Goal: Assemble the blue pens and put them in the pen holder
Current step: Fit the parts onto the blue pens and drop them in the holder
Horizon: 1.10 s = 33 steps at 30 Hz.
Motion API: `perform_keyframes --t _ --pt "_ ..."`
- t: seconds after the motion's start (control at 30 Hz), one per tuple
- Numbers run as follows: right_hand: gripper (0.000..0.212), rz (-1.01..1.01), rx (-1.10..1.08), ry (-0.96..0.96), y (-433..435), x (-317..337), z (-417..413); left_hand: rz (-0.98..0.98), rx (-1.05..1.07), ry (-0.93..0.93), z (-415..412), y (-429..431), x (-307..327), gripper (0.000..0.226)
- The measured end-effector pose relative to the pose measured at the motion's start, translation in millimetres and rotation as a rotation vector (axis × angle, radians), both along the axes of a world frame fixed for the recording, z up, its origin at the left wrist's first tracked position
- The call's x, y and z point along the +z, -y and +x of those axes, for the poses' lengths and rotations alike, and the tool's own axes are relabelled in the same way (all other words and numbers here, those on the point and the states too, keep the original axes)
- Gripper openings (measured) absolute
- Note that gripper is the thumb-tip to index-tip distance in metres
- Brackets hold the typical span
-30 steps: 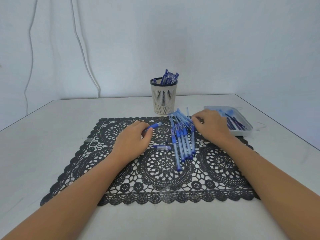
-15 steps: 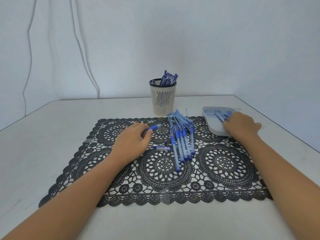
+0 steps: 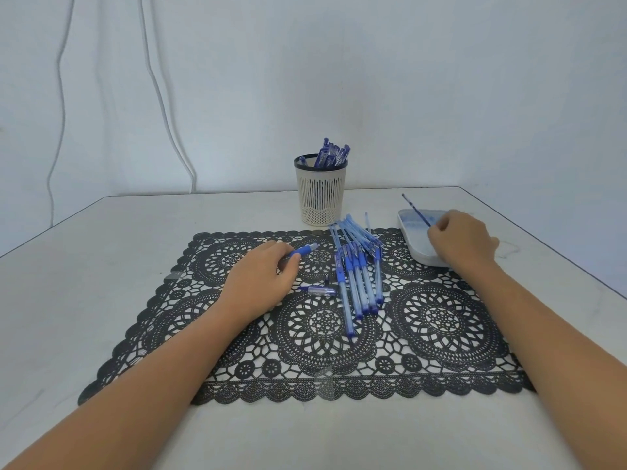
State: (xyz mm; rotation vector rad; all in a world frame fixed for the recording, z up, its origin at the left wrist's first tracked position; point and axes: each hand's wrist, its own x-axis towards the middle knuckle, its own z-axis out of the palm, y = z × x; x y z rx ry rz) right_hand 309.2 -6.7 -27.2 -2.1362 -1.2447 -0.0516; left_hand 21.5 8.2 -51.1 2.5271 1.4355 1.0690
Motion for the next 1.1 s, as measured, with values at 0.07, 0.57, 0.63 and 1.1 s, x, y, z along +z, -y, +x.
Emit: perform_keyframes --t 0.07,0.57,0.63,1.1 --pt "0.011 0.117 0.158 -0.087 4 7 -12 -0.003 -0.004 0.007 0 0 0 0.023" --pt "0.019 0.104 0.71 -0.113 31 20 -49 -0.002 -0.01 -0.001 -1 2 1 0.023" --pt "0.02 0.102 0.719 -0.112 30 19 -49 0.004 -0.009 0.002 0 1 1 0.023" --pt "0.019 0.138 0.735 -0.141 28 17 -48 -0.025 -0.019 0.023 0 2 2 0.024"
